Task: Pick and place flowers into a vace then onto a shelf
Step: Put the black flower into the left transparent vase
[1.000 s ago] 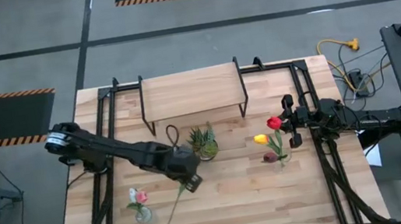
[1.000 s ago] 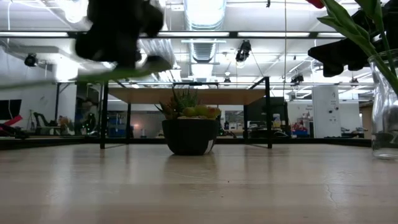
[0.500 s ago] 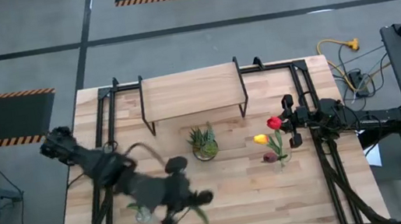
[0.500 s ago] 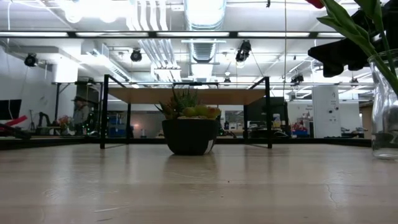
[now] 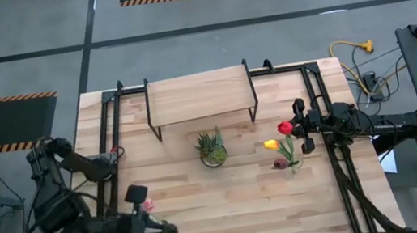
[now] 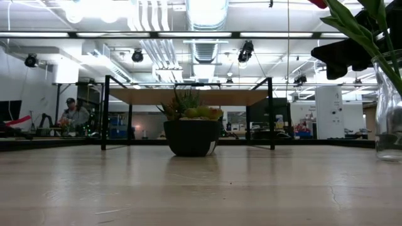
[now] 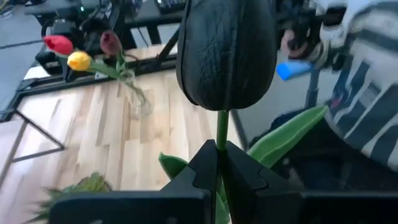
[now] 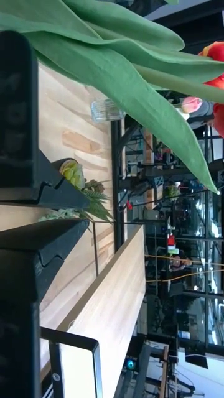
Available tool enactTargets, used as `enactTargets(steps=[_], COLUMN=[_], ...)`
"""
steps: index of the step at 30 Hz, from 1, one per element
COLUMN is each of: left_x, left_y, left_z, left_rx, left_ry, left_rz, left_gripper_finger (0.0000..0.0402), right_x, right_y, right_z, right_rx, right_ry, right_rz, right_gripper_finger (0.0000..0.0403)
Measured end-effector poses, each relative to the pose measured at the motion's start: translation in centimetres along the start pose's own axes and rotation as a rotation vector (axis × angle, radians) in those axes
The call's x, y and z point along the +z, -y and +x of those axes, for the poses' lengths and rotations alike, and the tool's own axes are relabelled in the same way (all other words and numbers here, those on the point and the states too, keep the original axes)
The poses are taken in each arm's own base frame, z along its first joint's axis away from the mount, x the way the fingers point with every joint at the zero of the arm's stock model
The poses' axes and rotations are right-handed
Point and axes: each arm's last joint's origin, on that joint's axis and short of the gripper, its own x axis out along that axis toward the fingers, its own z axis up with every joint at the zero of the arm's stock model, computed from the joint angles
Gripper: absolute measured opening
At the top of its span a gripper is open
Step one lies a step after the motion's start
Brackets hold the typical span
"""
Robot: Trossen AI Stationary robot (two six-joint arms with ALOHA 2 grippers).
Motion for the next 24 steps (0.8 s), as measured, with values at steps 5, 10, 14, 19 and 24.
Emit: enactTargets(steps=[5,10,14,19,24], left_x=[-1.6,-2.4,-2.6,-3.3,-4.8], left_y=[0.4,0.2,0.0,-0.4,-0.9], left_z=[-0.6,-0.8,-0.8,-1.3,-1.0], left_rx=[0.044,0.086,0.088,0.104,0.142], left_ry=[-0.057,-0.090,-0.094,-0.088,-0.102], left_rz=[0.028,0.069,0.073,0.026,-0.004], left_gripper_finger=[0.0000,0.0000,0.0000,0.0000,0.0000], right_x=[0.0,0.0,0.0,0.0,0.0], right_y=[0.0,0.0,0.0,0.0,0.0], right_z=[0.0,0.0,0.0,0.0,0.0], right_rx=[0.000,0.000,0.000,0.000,0.000], right_ry=[-0.001,-0.001,-0.001,-0.002,-0.005], right_rz=[0.000,0.000,0.000,0.000,0.000], right_gripper_finger=[0.0028,0.0028,0.0028,0.0028,0.0028])
